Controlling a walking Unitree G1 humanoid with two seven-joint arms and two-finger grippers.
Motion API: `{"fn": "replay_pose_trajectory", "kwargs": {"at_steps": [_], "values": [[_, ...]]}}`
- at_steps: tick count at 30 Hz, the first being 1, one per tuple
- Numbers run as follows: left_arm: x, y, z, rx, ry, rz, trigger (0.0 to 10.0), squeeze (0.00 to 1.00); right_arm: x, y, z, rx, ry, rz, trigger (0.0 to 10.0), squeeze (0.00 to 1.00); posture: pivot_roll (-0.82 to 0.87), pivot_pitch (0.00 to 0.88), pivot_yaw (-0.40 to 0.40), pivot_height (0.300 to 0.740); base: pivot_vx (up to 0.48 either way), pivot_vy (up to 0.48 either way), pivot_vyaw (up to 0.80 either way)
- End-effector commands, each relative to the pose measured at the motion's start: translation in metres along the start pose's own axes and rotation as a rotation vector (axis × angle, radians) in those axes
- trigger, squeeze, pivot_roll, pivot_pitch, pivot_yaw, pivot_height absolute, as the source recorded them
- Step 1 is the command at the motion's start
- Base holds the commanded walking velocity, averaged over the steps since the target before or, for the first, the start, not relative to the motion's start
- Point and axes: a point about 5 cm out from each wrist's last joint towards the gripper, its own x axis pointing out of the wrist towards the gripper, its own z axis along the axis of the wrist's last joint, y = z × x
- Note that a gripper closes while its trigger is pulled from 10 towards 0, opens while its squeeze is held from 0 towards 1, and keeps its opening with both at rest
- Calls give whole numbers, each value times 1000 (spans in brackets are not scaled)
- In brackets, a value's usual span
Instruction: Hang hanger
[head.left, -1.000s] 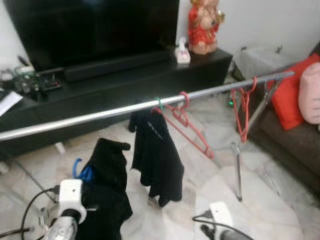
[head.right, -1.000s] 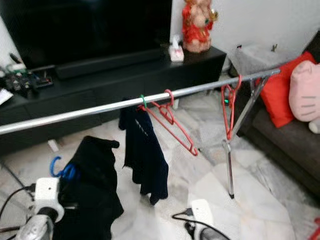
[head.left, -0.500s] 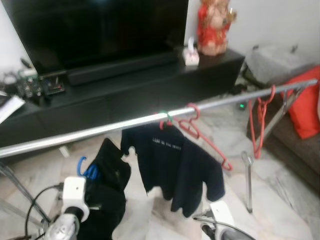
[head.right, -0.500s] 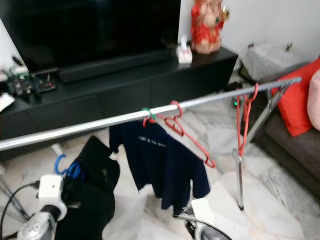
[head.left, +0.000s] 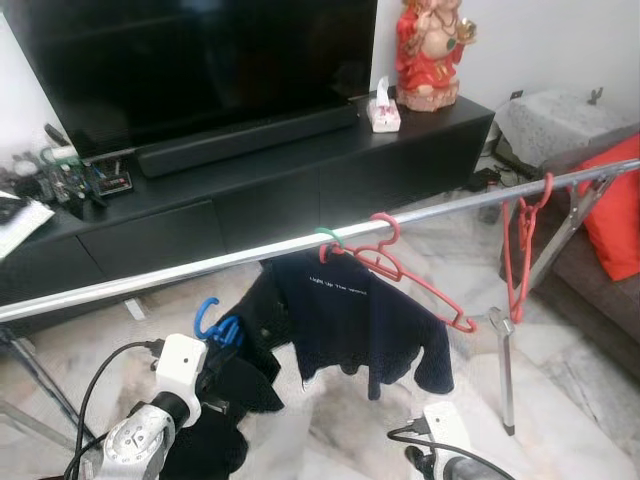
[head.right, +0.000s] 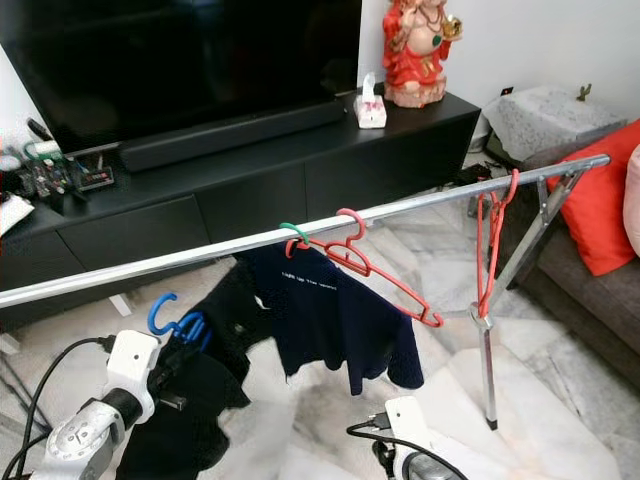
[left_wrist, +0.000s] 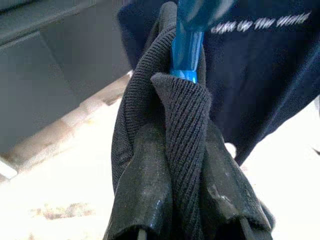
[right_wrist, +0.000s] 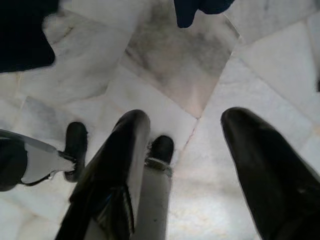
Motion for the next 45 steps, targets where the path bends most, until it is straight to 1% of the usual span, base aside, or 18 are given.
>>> {"fn": "replay_pose_trajectory", "kwargs": {"at_steps": [1,29,30,31,32,33,34,42,45], "values": [[3,1,11,26,-34,-12,10000,0,0,-1,0,-1,5,-4,10000,0,-49,0,43,740,0,0,0],[3,1,11,26,-34,-12,10000,0,0,-1,0,-1,5,-4,10000,0,-49,0,43,740,0,0,0],[4,1,15,16,-35,-16,10000,0,0,-1,0,0,5,-3,10000,0,-50,0,44,740,0,0,0],[18,4,28,-16,-72,39,10000,0,0,-1,0,2,5,-4,10000,0,-64,0,48,740,0,0,0],[28,5,37,-37,-96,73,10000,0,0,0,0,2,6,-4,10000,0,-61,0,46,740,0,0,0],[34,6,43,-52,-112,94,10000,0,0,0,0,2,6,-4,10000,0,-61,0,46,740,0,0,0],[37,6,45,-59,-119,105,10000,0,0,0,0,2,6,-4,10000,0,-61,0,46,740,0,0,0],[38,5,47,-54,-121,93,10000,0,0,0,0,0,5,-1,10000,0,-60,0,47,740,0,0,0],[41,8,49,-56,-113,132,10000,0,0,0,0,2,5,0,10000,0,-64,0,50,740,0,0,0]]}}
